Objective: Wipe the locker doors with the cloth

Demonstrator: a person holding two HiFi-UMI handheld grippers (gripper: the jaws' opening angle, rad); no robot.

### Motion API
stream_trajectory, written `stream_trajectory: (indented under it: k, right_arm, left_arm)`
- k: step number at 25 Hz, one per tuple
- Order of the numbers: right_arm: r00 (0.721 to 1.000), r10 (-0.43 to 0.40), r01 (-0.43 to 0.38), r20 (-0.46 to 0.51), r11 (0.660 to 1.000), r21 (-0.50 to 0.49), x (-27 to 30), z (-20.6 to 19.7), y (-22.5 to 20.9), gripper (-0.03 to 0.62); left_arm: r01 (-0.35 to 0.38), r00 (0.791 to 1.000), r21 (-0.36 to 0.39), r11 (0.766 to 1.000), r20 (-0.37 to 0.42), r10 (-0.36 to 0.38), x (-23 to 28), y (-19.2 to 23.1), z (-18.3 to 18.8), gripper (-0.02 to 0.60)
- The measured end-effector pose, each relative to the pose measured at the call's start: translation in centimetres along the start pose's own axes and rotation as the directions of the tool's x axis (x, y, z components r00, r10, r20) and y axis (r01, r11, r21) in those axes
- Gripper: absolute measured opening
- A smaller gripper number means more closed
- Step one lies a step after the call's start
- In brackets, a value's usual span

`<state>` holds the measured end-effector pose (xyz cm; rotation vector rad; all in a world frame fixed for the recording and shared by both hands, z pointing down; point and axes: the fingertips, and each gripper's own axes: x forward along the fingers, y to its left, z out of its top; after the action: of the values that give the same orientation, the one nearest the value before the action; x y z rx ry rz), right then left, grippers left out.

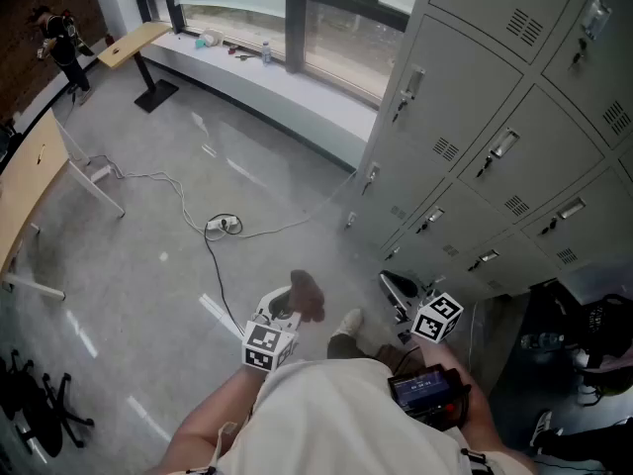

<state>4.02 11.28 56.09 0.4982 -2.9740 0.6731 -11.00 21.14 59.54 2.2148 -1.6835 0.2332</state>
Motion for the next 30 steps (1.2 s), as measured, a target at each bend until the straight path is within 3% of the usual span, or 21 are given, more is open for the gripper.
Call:
stream_trajectory:
  k: [8, 13, 19, 26, 30]
  right_arm:
    - [1.0, -0.011, 0.01, 0.026, 1.0, 0.017, 0.2, 5.7, -11.7, 0.023]
    - [0.998, -0.022, 0.022, 0.051, 1.0, 0.013, -0.3, 9.0, -17.6, 0.023]
    - [0.99, -0.046, 0.042, 0.136, 0.999, 0.031, -0.9, 11.9, -22.1, 0.023]
    - [0.978, -0.121, 0.114, 0.167, 0.992, 0.053, -3.4, 13.0, -25.9, 0.023]
    - [0.97, -0.165, 0.16, 0.176, 0.986, 0.041, -3.9, 13.9, -26.3, 0.023]
  left_arm:
    - [0.012, 1.0, 0.029, 1.0, 0.02, -0.013, 13.2, -0.9, 7.5, 0.077]
    - [0.059, 0.998, 0.05, 0.997, 0.01, -0.06, 19.7, -3.2, 11.4, 0.077]
    - [0.135, 0.99, 0.092, 0.987, -0.054, -0.13, 24.8, -4.0, 13.4, 0.077]
    - [0.189, 0.982, 0.112, 0.976, -0.052, -0.184, 30.2, -4.8, 15.6, 0.077]
    - [0.278, 0.959, 0.133, 0.951, -0.091, -0.267, 31.6, -5.8, 15.8, 0.077]
